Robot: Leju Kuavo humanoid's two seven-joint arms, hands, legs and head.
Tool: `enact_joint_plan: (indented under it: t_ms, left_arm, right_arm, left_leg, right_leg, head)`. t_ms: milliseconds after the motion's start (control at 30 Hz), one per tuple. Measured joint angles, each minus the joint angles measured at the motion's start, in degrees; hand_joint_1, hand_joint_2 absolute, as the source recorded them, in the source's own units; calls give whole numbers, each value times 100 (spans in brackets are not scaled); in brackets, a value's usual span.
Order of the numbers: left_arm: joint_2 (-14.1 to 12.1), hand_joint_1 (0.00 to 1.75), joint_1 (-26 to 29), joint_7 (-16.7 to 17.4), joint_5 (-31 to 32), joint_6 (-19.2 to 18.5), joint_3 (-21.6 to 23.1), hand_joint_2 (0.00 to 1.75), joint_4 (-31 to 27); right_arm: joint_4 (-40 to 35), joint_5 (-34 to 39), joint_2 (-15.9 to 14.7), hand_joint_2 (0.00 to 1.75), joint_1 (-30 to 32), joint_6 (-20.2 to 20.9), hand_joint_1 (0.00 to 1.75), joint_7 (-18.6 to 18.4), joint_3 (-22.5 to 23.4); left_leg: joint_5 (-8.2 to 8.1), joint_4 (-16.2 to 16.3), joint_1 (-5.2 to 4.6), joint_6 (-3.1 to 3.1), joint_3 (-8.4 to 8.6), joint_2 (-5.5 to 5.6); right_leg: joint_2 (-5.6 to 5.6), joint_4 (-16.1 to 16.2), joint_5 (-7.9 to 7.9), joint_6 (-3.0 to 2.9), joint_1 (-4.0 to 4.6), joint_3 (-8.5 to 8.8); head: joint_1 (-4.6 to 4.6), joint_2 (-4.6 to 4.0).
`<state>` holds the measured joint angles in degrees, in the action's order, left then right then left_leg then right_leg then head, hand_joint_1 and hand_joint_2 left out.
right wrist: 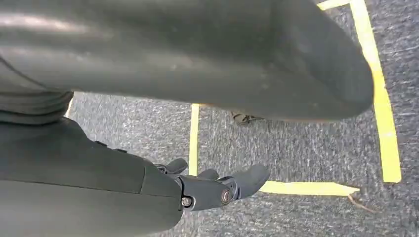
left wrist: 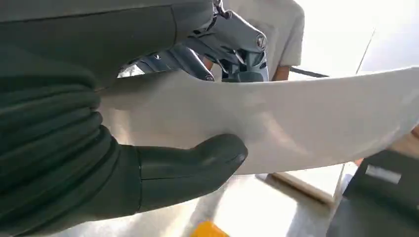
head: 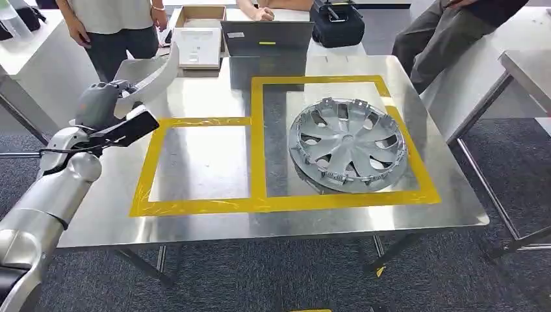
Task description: Take the parts from the cabinet and place them on the table.
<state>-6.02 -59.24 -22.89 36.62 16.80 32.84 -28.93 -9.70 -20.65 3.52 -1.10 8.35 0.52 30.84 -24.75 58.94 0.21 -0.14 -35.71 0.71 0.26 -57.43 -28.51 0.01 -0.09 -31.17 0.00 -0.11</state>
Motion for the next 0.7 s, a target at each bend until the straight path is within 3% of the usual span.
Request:
enact_joint_plan:
  t_ms: [200, 567, 700]
  left_arm:
    - [493, 175, -87, 239, 425, 300, 543, 175, 681]
    - [827, 175, -126, 267, 561, 243, 840, 175, 1077]
    - [927, 175, -51, 311, 615, 59, 926, 175, 1184]
  right_arm:
    - [0, -112, 0, 0, 6, -31, 0, -87, -7]
    - [0, -217, -2, 0, 12, -2, 0, -98, -28]
    - [0, -322, -2, 0, 4, 96, 0, -83, -90]
  left_leg:
    - [0, -3, 1, 0, 3, -2]
    - [2, -23, 3, -2, 13, 2]
    - [2, -24, 2, -2, 14, -3]
  right_leg:
    - [0, -2, 1, 19, 1, -2]
    - [-4, -10, -14, 15, 5, -2]
    - [1, -11, -14, 15, 4, -3]
  head:
    - [2, 2]
    - [0, 0]
    - [2, 2]
